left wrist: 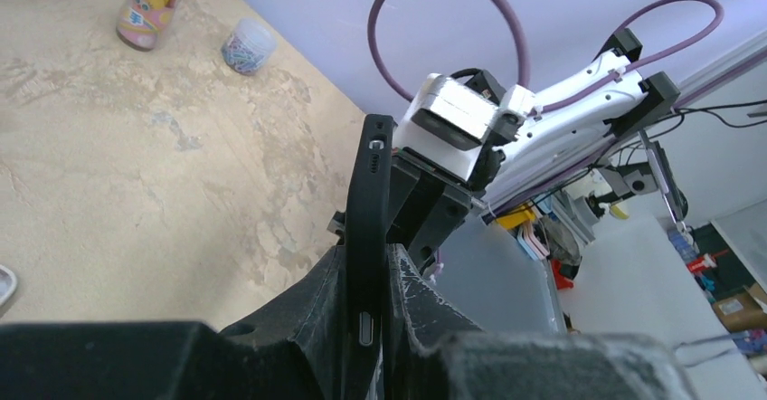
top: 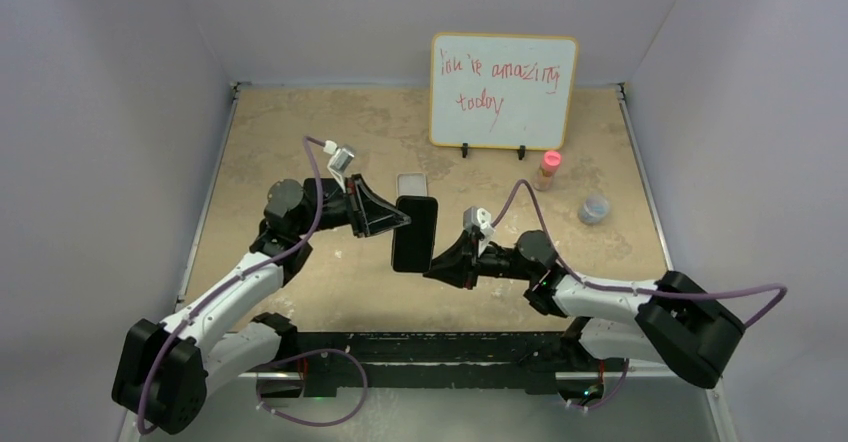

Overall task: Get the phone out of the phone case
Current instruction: Remove the phone case from the phone.

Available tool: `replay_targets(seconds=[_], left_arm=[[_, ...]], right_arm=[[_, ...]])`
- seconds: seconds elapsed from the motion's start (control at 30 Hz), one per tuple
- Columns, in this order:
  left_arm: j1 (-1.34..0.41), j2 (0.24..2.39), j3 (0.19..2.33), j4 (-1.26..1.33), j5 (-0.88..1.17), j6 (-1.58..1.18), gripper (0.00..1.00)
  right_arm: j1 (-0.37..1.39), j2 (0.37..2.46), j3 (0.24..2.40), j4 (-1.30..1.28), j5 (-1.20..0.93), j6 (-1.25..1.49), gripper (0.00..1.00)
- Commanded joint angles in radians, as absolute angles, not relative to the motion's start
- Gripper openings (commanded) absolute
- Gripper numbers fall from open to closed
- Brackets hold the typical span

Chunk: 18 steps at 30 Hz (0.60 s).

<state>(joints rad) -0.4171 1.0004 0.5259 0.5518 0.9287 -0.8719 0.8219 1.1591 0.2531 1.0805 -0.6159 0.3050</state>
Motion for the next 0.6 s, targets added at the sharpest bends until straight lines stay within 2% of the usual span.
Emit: replay_targets(seconds=[0.0, 0.2, 0.57], left_arm=[[-0.497, 1.028, 0.48, 0.59, 0.962, -0.904, 0.0], [-0.56, 1.064, 0.466, 0.614, 0.916, -0.905, 0.0], [-0.612, 1.145, 0.333, 0.773, 0.825, -1.003, 0.0]], right_arm=[[0.775, 1.221, 0.3, 1.491, -0.584, 0.494, 0.14], [0.758, 1.319, 0.323, 1.64, -0.595, 0.595, 0.13], [0.733, 1.259, 0.321, 1.592, -0.495, 0.554, 0.17]])
